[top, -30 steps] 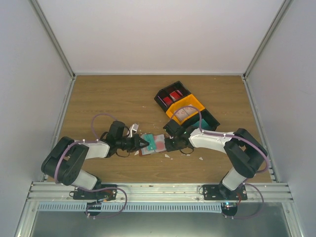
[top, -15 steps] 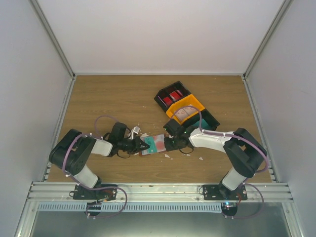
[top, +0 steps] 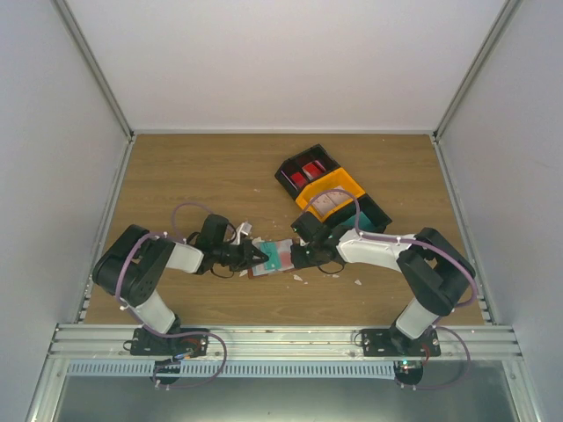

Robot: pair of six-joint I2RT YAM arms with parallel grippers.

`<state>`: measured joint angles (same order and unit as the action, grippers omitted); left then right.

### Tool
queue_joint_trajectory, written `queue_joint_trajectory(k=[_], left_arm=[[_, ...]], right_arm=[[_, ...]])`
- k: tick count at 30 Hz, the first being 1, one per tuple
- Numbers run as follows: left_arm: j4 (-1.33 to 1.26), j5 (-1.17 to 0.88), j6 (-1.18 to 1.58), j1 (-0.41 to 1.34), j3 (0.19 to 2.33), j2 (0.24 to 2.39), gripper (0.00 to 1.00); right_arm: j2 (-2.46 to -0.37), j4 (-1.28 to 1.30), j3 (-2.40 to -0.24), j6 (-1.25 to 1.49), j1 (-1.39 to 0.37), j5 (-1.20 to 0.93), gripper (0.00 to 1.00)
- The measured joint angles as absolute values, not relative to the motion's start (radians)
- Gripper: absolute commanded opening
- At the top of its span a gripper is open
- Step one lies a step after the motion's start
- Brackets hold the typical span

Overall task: Put the credit cards into the card holder
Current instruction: Insert the credit card into the card holder.

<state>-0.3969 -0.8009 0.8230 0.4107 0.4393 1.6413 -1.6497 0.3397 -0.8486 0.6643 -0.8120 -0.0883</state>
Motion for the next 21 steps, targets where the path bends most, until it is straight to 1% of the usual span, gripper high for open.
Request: queue_joint_trajectory(k=[10, 21], left_arm=[[-0.327, -0.817, 0.837, 0.435, 0.508, 1.685, 0.07], [-0.307, -0.825, 0.876, 0.492, 0.532, 1.711, 0.08]], right_arm=[[-1.648, 0.335, -0.845, 0.671, -0.809, -0.094, 0.29], [-1.644, 0.321, -0.836, 0.685, -0.807, -0.099, 0.28]])
